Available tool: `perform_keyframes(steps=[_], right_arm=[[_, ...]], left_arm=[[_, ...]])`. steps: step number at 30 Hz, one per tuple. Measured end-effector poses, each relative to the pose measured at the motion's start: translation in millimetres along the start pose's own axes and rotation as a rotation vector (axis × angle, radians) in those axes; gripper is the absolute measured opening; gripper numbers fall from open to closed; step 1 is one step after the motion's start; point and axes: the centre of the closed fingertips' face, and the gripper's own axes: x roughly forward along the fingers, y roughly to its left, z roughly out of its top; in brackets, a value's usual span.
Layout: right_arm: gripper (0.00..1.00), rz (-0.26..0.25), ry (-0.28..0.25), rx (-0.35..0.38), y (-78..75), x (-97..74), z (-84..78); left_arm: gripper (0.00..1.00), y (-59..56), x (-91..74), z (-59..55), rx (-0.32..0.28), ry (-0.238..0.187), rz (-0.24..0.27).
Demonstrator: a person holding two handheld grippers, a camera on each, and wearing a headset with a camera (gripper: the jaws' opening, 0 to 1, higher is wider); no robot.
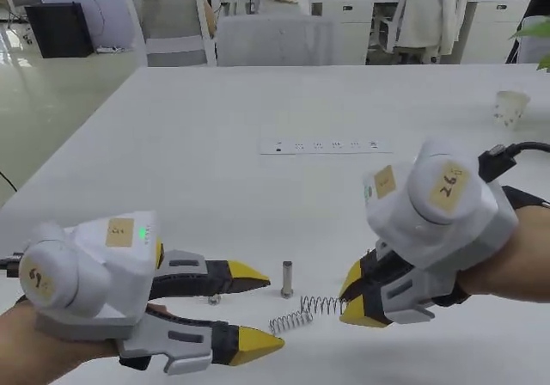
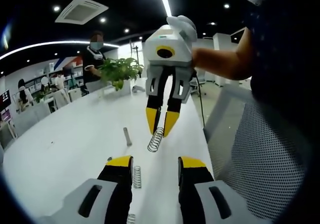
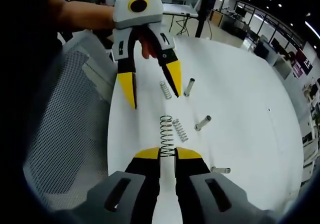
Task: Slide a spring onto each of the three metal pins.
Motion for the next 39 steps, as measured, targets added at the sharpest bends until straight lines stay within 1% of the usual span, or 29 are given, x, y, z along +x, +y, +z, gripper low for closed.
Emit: perform_keyframes(steps=[8, 17, 18, 20, 22, 30, 36, 39], right_arm=[[0.08, 0.011, -0.005, -0.028, 4.5, 0.9, 8.8], [0.08, 0.02, -0.007, -0.057, 7.1, 1.3, 15.0], [0.08, 0.02, -0.007, -0.06, 7.0, 1.2, 15.1], [0.08, 0.02, -0.008, -0.063, 6.9, 1.1, 15.3], [0.08, 0.021, -0.008, -0.066, 7.8, 0.9, 15.5], [0.08, 0.025, -0.01, -0.083, 10.4, -1.3, 18.2], [0.08, 0.029, -0.009, -0.09, 12.3, -1.5, 18.5], [0.08, 0.028, -0.008, -0.09, 12.1, -1.5, 17.8]], left_arm=[[0.23, -6.0, 6.8, 3.7, 0.017, -0.004, -0.028], [0.16, -9.5, 12.2, 8.1, 0.033, -0.012, -0.043], [0.15, -9.7, 12.5, 8.7, 0.036, -0.015, -0.043], [0.09, -9.2, 13.0, 8.8, 0.05, -0.014, -0.04], [0.07, -7.9, 13.1, 8.8, 0.051, -0.014, -0.033], [0.07, -10.3, 15.3, 6.5, 0.065, -0.001, -0.042], [0.03, -10.4, 15.7, 5.7, 0.08, 0.006, -0.042], [0.02, -11.0, 16.5, 5.1, 0.091, 0.009, -0.045]])
